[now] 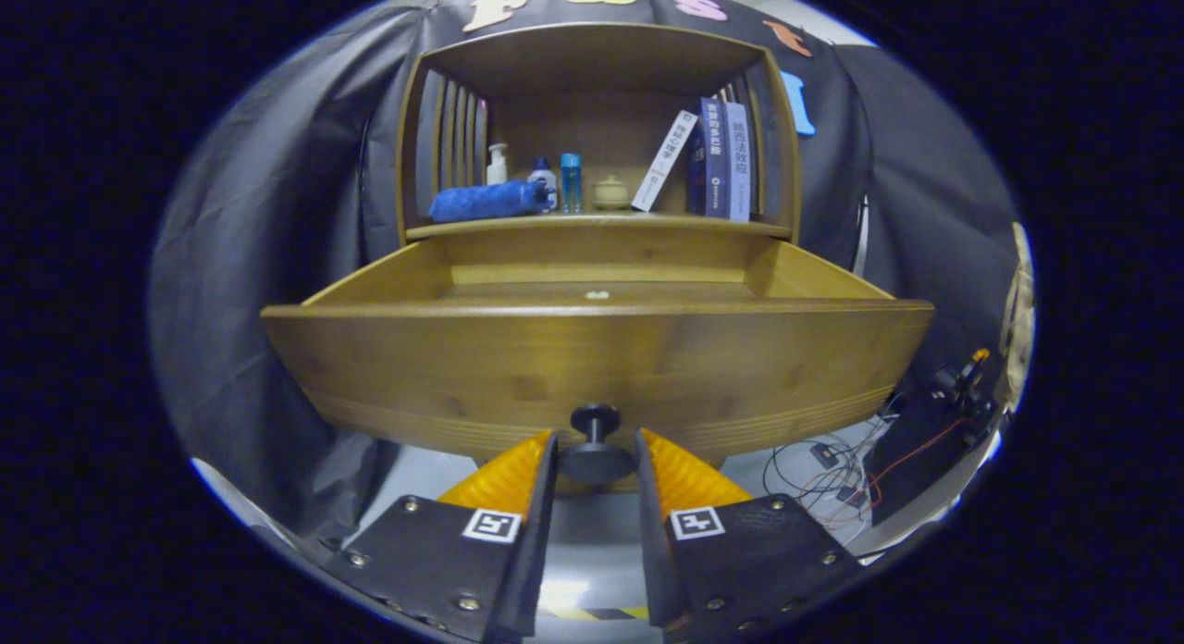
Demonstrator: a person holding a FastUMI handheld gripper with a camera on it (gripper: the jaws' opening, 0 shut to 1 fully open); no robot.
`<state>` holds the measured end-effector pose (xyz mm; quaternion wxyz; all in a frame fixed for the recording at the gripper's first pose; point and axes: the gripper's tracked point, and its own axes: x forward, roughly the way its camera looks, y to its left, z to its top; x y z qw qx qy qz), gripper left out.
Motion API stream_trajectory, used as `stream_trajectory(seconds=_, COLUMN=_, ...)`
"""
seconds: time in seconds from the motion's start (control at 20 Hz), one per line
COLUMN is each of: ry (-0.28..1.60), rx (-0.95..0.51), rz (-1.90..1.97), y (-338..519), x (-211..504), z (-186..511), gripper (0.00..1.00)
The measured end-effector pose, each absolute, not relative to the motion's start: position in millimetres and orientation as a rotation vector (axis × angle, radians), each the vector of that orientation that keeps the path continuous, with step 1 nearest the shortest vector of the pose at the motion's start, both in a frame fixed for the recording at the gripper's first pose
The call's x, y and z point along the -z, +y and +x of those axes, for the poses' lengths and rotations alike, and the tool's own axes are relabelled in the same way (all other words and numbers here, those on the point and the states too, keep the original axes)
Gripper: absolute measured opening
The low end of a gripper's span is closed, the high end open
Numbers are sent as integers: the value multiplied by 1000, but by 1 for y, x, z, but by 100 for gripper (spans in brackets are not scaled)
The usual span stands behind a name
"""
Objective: Pull open the drawer, take out the items inside it, and place them on the countertop above the cabinet.
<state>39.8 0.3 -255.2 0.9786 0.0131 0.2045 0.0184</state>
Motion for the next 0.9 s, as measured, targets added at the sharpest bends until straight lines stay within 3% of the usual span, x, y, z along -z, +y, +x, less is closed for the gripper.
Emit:
stream_trajectory(seconds=0.15, ry=371, rx=58, rz=-15, y=-24, x=223, z=35, gripper=72)
stream_trajectory(seconds=0.2, ry=375, rx=72, rz=-24, y=-27, x=215, z=34, gripper=74)
stream_trajectory(seconds=0.45, ry=393, rx=105, rz=-35, y=-26, x=170, z=46, gripper=99)
stream_trajectory(seconds=0.75, ry=358, rx=91, rz=258, y=-25, x=111, z=79, gripper=100)
stream_trajectory(seconds=0.9, ry=361, rx=180, rz=237, y=-57, x=110, z=104, gripper=99)
